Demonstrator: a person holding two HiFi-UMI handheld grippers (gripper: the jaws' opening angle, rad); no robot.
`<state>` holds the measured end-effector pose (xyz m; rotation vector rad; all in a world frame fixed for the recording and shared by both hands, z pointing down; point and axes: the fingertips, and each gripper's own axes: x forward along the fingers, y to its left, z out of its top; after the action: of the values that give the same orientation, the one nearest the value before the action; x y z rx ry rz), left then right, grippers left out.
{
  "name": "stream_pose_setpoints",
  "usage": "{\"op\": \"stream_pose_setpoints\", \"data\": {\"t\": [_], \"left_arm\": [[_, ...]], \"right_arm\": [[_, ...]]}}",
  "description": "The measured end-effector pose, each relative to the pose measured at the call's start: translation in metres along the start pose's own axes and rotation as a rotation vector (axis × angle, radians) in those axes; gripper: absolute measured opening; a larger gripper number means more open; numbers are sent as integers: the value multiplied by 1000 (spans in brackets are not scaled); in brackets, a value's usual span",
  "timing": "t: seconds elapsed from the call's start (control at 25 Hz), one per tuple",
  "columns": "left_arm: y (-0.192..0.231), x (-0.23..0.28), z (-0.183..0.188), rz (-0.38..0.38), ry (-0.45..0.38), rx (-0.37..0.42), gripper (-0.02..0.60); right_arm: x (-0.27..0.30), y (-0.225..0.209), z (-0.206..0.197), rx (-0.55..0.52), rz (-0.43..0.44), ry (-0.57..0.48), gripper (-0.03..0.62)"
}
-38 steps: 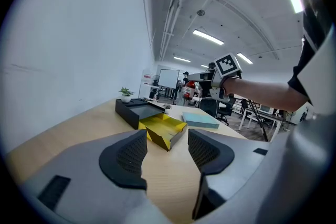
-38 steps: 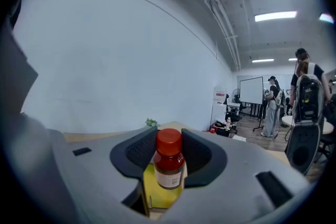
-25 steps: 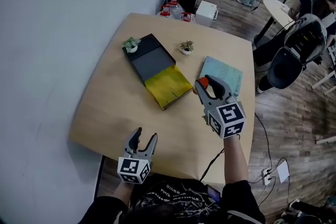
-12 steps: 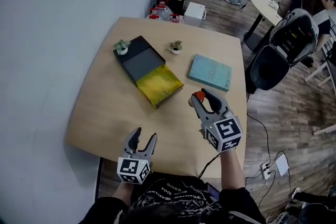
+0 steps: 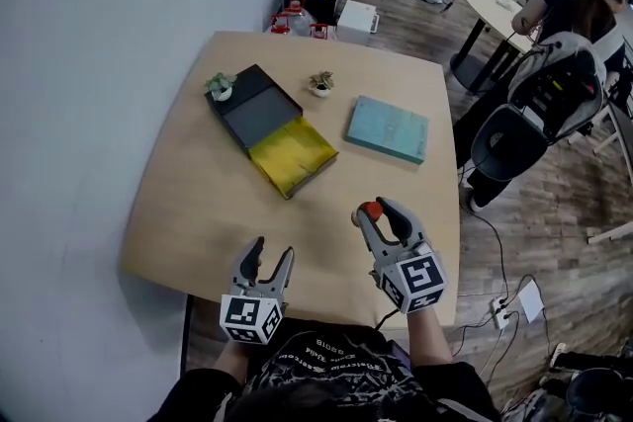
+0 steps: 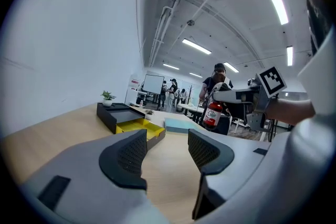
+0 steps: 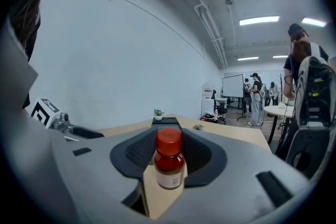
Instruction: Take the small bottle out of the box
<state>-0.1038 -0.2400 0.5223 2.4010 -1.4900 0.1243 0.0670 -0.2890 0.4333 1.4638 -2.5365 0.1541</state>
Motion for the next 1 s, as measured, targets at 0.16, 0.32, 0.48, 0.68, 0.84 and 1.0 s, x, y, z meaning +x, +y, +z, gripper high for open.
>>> {"op": "stream_pose_setpoints", "data": {"t": [0.16,0.32,0.48,0.68,0.84,1.0], "left_arm": [[-4,-3,-3,-2,0,1,250],[-12,-6,-5,-19,8,7,250],[-21,-6,-9,-51,21,18,250],[-28,-9,-15,-64,29,14,250],[-29,-7,-16,-63,31,9,250],[-32,-7,-17,-75,33,15,244]], "right_arm": [[-17,8,-25,12,-40,-6,144],[-34,16,-41,11,-66,-9,144],[-43,26,-58,5,-78,10,144],[-52,29,-70,44,-105,15,144],[-55,29,-77,45,-100,29,144],[-55,32,-80,39,-90,36,144]]}}
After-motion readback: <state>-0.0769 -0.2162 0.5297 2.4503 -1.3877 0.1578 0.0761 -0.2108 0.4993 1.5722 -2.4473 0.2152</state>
